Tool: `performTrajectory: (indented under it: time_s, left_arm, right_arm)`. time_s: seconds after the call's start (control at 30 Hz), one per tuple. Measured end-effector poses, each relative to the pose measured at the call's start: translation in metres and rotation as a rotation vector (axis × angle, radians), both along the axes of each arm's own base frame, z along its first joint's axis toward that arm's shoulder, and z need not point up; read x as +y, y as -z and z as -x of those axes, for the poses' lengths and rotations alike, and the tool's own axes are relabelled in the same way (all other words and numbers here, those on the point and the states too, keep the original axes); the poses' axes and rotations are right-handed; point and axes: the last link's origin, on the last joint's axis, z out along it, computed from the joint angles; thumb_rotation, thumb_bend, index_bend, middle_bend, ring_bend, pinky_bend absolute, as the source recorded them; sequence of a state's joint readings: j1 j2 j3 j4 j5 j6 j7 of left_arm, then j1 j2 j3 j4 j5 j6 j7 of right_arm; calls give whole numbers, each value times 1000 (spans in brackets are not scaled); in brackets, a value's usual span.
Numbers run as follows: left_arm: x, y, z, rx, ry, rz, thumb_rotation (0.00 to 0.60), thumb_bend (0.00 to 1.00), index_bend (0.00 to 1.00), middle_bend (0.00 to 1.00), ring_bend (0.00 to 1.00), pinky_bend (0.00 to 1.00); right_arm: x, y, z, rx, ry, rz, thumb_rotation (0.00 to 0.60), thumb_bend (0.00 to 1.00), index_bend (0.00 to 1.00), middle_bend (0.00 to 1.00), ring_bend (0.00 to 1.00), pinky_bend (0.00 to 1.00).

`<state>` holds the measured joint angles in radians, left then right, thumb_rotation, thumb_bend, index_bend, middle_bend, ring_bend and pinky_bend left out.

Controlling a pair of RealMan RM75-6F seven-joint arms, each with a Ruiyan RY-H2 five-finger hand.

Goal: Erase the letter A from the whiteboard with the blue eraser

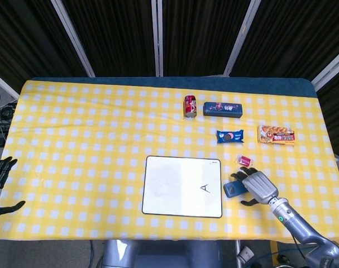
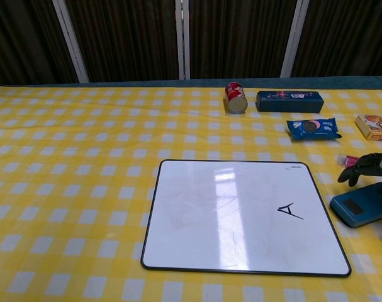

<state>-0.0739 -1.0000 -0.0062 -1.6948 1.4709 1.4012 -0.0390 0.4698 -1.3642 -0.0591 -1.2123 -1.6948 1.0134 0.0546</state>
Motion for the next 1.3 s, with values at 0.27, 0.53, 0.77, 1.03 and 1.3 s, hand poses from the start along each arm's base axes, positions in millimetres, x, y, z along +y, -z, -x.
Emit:
performTrajectory:
  time_s: [0.27, 0.53, 0.77, 1.03, 1.3]
  left_arm:
    - [0, 1, -1, -3, 7, 4, 600, 0, 0, 0, 0, 0]
    - [2, 1, -1, -3, 6, 9, 600, 0, 0, 0, 0, 0]
    - [2, 3, -1, -2, 6, 13, 600, 0, 0, 0, 0, 0]
    - [2, 3, -2, -2, 4, 16, 600, 0, 0, 0, 0, 0]
    - [3, 4, -1, -2, 1, 19, 600, 0, 0, 0, 0, 0]
  right_arm:
    - [-4, 4, 0, 15, -50, 2, 600, 108, 292, 307, 187, 270]
    - [-6, 8, 4, 29, -101, 23, 600, 132, 354, 385, 250, 351]
    - [-8, 7, 1, -12, -143, 49, 600, 244, 481, 494, 352, 440]
    - [-12, 7, -14, -62, -180, 49, 600, 265, 492, 507, 364, 448]
    - [-19, 10, -52, -115, -243, 34, 600, 279, 496, 508, 369, 450]
